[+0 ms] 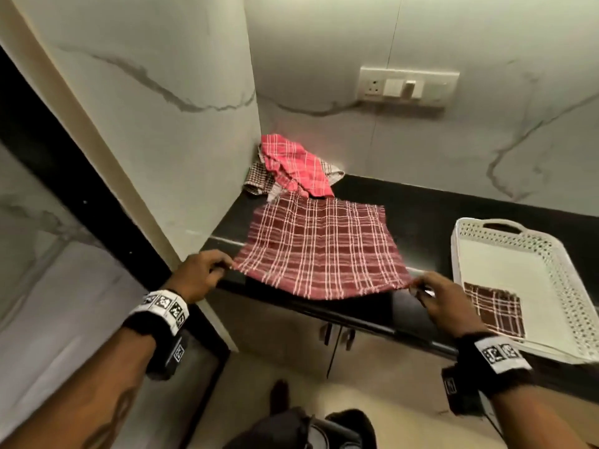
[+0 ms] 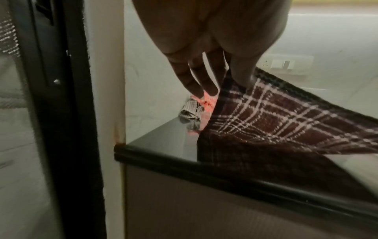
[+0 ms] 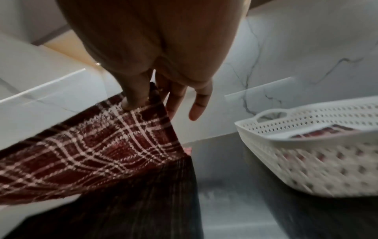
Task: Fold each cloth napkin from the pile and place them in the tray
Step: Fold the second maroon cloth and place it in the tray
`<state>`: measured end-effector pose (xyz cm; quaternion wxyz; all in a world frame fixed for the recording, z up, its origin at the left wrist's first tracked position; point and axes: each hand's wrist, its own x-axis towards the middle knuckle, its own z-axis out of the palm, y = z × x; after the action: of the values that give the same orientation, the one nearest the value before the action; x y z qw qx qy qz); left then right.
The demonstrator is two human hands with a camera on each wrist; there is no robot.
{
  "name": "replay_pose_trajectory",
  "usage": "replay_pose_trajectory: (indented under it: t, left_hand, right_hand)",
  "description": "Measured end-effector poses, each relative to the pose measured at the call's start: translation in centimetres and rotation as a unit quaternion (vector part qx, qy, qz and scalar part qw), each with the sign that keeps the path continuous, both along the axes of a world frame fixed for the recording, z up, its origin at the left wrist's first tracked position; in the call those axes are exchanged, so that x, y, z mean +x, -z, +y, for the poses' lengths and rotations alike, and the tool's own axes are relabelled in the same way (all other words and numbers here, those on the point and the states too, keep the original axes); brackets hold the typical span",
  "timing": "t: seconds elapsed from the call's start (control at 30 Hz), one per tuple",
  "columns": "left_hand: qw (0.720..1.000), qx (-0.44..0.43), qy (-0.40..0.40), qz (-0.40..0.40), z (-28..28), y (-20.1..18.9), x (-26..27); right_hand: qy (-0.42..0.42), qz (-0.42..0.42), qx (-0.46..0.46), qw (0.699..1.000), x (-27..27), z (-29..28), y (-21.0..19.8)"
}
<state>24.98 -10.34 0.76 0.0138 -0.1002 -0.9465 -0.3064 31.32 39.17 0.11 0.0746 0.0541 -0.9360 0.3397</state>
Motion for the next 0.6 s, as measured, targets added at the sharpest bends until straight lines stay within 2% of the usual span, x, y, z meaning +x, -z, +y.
replay_pose_trajectory:
  t: [0.13, 0.3, 0.4, 0.5, 0.6]
  left_hand:
    - [0.993, -0.014, 0.033, -0.109, -0.9, 2.4, 1.5]
    - [0.99, 0.061, 0.022, -0.128, -0.7, 1.5, 1.5]
    - [0.989, 0.097, -0.027, -0.107, 0.0, 1.4, -1.1]
    - [0.994, 0.065, -0.073, -0.043, 1.0, 1.7, -6.3]
    - [0.994, 0.037, -0.097, -0.038, 2.5, 2.9, -12.2]
  right_hand:
    - [-0.018, -0.098, -0.036, 0.994, 2.9, 0.6, 0.9]
    - [-0.003, -0.139, -0.128, 0.982, 2.6, 1.2, -1.2]
    - [0.048, -0.112, -0.153, 0.981, -0.9, 1.3, -1.3]
    - [0.118, -0.088, -0.144, 0.979, -6.9, 1.2, 0.0]
    - [0.173, -0.086, -0.122, 0.974, -13.3, 0.4, 1.6]
